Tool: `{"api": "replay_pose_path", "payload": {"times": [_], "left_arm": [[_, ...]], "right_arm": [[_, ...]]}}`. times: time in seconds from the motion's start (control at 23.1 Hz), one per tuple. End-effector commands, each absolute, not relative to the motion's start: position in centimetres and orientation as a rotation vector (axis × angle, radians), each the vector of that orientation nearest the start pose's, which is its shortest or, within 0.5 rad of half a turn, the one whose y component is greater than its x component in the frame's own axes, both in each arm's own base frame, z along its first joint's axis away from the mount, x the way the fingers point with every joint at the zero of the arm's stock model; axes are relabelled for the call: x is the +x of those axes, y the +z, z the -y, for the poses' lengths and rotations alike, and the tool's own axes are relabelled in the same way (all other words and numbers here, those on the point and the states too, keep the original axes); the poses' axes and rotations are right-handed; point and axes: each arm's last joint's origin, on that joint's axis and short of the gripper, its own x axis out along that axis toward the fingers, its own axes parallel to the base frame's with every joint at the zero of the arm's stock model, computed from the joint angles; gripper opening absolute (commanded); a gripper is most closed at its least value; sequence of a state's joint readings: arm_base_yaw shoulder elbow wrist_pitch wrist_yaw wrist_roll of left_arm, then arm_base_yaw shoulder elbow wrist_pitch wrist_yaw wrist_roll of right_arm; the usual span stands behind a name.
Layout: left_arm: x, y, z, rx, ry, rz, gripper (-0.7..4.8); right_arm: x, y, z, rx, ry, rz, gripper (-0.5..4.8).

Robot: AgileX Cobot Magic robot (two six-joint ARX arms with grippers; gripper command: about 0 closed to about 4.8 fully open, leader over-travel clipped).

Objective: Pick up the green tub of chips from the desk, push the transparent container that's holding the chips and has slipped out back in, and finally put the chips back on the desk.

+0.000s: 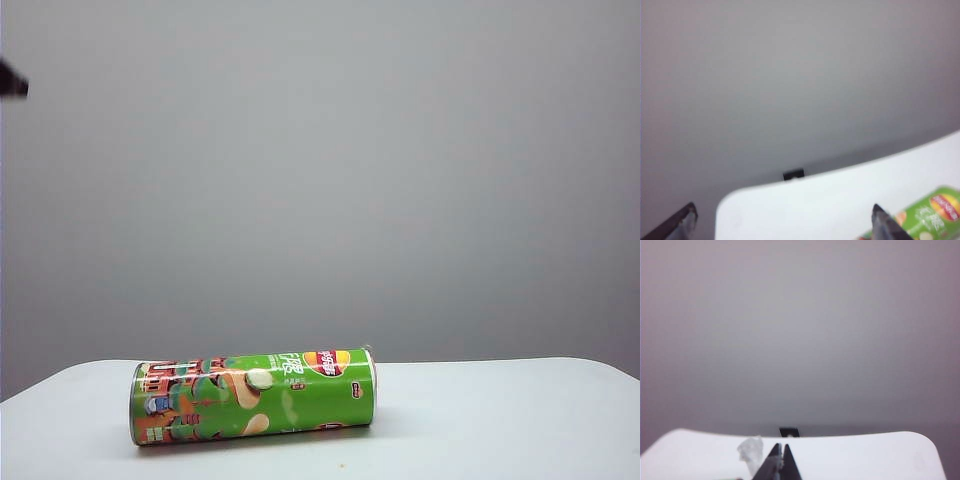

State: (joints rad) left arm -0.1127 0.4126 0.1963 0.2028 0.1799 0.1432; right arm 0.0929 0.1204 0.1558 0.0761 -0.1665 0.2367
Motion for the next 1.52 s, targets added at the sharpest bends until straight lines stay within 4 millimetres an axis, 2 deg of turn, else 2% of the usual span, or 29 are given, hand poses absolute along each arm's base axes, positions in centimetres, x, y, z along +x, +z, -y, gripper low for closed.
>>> {"api": "replay_pose_path", "payload": {"times": [0.04, 0.13, 0.17, 0.26, 0.39, 0.52, 0.78, 0.87, 1.04, 1.3, 1.34, 1.52], "left_arm": [[12.4, 20.0, 1.9, 0.095, -0.293, 0.073, 4.63], [12.2, 18.4, 1.9, 0.097, -0.282, 0.084, 4.6], [12.1, 17.4, 1.9, 0.094, -0.283, 0.072, 3.69], [12.1, 17.0, 1.9, 0.094, -0.293, 0.034, 2.41], [12.0, 17.2, 2.0, 0.097, -0.323, 0.058, 1.84], [11.9, 17.9, 2.1, 0.088, -0.374, 0.136, 1.74], [11.6, 18.3, 2.0, 0.08, -0.339, 0.173, 1.72], [11.7, 17.9, 1.8, 0.079, -0.282, 0.128, 1.51], [11.8, 17.2, 1.8, 0.071, -0.278, 0.056, 1.39], [11.9, 16.3, 1.6, 0.079, -0.216, -0.037, 0.41], [11.8, 15.9, 1.6, 0.089, -0.221, -0.079, -0.08], [11.8, 16.0, 1.8, 0.085, -0.298, -0.072, -0.06]], "right_arm": [[9.4, 20.1, -1.3, 0.275, 0.263, 0.104, -0.09], [9.4, 18.7, -1.3, 0.292, 0.264, 0.094, -0.09], [9.4, 18.1, -1.3, 0.293, 0.263, 0.094, -0.09], [9.6, 17.3, -1.3, 0.294, 0.256, 0.059, -0.09], [9.6, 17.0, -1.3, 0.276, 0.251, 0.036, -0.09], [9.6, 17.1, -1.3, 0.276, 0.252, 0.039, -0.09], [9.7, 16.8, -1.3, 0.239, 0.226, 0.015, -0.09], [9.7, 16.4, -1.1, 0.231, 0.178, -0.021, -0.08], [9.7, 16.1, -1.1, 0.23, 0.164, -0.047, -0.08], [9.7, 15.9, -1.0, 0.23, 0.104, -0.057, -0.08], [9.7, 15.8, -1.0, 0.229, 0.103, -0.073, -0.08], [9.7, 15.4, -1.0, 0.228, 0.109, -0.119, -0.08]]}}
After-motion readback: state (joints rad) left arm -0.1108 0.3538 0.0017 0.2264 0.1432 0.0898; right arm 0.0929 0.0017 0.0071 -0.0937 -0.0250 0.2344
